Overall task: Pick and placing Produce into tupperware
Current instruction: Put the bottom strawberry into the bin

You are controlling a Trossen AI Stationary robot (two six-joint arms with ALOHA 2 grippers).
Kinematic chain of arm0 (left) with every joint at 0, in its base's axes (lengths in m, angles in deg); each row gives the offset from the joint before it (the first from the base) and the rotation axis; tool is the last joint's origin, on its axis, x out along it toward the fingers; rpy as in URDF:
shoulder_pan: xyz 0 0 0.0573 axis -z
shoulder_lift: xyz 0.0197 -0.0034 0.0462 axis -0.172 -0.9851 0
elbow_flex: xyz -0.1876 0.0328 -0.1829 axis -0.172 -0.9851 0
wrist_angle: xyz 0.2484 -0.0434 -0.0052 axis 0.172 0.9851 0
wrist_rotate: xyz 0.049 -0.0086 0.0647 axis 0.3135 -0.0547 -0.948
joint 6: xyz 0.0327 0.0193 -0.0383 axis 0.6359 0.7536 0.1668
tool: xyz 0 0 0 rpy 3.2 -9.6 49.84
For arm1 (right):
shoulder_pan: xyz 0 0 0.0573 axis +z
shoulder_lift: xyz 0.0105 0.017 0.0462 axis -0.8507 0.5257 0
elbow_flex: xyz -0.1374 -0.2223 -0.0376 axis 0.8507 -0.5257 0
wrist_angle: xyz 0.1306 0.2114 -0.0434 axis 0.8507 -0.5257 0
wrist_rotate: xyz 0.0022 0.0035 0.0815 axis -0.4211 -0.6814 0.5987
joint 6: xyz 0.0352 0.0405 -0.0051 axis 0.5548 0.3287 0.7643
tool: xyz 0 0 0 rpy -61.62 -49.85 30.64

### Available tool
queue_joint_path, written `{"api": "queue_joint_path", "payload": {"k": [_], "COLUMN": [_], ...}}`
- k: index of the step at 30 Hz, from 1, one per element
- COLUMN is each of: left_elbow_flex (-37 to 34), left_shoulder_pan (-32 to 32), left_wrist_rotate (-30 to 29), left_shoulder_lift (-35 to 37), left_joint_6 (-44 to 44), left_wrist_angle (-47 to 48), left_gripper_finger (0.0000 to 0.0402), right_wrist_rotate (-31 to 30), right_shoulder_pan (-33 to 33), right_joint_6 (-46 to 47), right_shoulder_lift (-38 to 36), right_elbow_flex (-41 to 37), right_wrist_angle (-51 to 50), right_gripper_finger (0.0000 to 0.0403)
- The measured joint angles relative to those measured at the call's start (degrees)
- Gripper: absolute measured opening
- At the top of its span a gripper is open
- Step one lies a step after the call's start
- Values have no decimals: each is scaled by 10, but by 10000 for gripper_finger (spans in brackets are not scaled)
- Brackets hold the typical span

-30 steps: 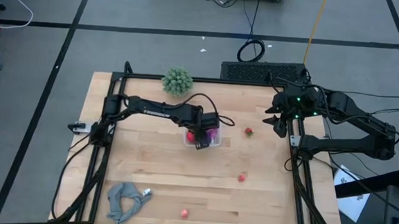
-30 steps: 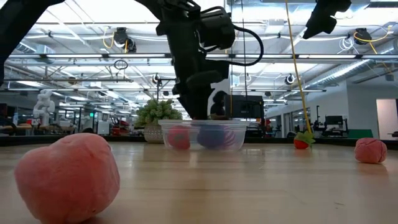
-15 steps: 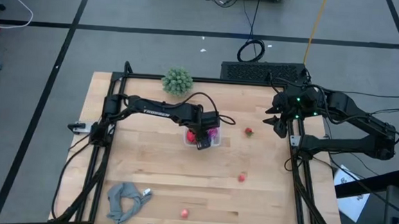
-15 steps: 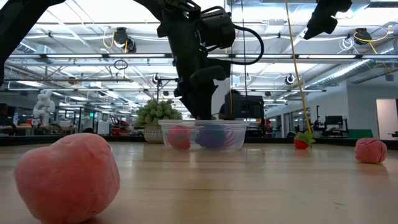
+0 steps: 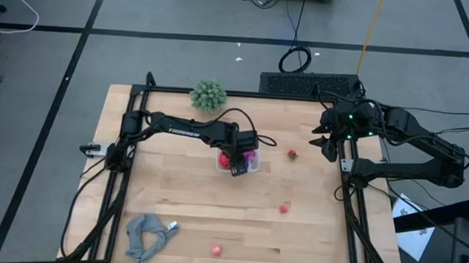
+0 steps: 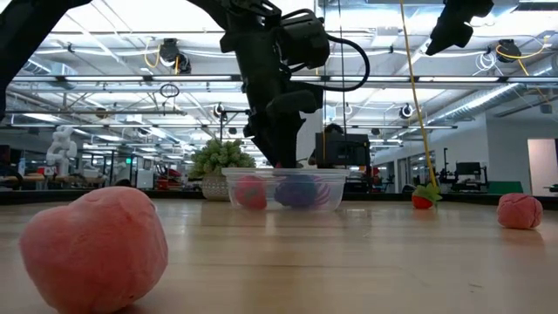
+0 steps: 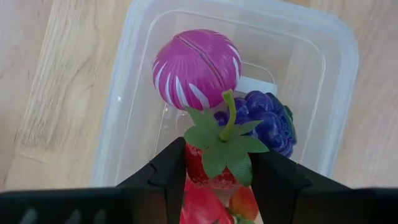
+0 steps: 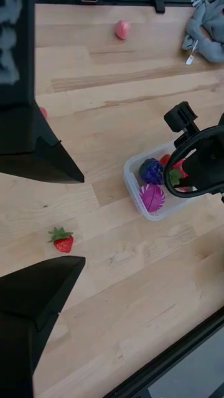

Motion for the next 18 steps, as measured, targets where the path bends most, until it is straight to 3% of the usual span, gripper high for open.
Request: {"api": "queue_joint_path", "payload": {"k": [12, 18], "left_elbow_flex": [0, 0], "left_shoulder_pan": [-2, -3], "left_wrist_rotate": [4, -2], "left_shoulder_lift": [0, 0], "left_joint_6": [-18, -31], "left_wrist_angle": [25, 25], "left_gripper_finger": [151, 195], "right_wrist_rotate": [0, 0], "right_shoulder_pan": [0, 0], "right_joint_6": [0, 0], "right_shoulder_lift": [0, 0], "right_elbow_flex": [0, 0], "right_wrist_angle": [0, -1], "right_gripper_finger": [193, 193]}}
